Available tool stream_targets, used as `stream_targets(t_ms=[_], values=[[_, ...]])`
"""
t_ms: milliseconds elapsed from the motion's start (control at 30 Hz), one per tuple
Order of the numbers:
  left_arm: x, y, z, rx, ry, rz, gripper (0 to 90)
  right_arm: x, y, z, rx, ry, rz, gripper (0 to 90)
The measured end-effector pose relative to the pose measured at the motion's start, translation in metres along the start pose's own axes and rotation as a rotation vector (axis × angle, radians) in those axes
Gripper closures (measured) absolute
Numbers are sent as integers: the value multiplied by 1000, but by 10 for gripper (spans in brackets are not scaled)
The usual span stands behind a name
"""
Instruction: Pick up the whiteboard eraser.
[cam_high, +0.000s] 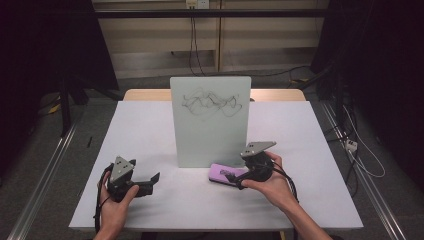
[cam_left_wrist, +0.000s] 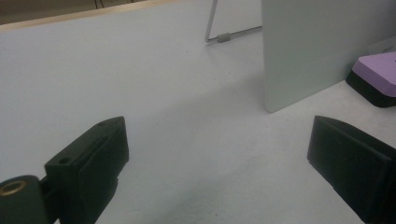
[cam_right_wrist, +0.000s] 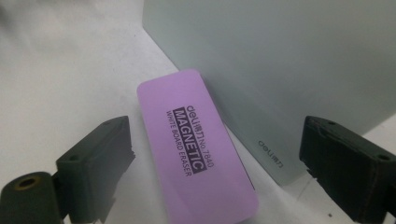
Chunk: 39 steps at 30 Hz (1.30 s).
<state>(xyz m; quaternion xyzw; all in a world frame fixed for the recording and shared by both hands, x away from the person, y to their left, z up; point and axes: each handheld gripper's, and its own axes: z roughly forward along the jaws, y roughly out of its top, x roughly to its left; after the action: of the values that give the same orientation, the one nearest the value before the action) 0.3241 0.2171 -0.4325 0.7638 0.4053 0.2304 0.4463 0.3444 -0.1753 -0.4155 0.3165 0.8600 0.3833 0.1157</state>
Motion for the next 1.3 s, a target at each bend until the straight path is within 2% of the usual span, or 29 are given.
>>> stream_targets(t_ms=[33,100,167,267,367,433,500,567,833,1067,1300], values=[[0,0,0,2,5,13,54,-1,1,3,28,13,-7,119],[0,1,0,2,4,14,54,-1,2,5,49,26,-26,150],[-1,0,1,0,-1,8,54,-2,3,6,54,32,-26,161],[-1,0,1,6,-1,9,54,-3,7,10,81,74,-47,207],[-1,0,1,10,-2,15,54,-2,9,13,96,85,-54,218],[-1,0,2,11,-2,15,54,-1,12,16,117,86,-87,237],[-1,0,2,11,-3,15,54,-1,13,18,126,91,-90,254],[-2,0,3,9,-3,11,54,1,16,22,154,107,-119,276],[-1,0,3,14,-9,14,54,5,19,29,217,107,-168,339],[-1,0,4,20,-11,12,54,7,21,33,249,109,-214,356],[-1,-1,4,15,-12,6,54,6,20,36,268,104,-222,393]])
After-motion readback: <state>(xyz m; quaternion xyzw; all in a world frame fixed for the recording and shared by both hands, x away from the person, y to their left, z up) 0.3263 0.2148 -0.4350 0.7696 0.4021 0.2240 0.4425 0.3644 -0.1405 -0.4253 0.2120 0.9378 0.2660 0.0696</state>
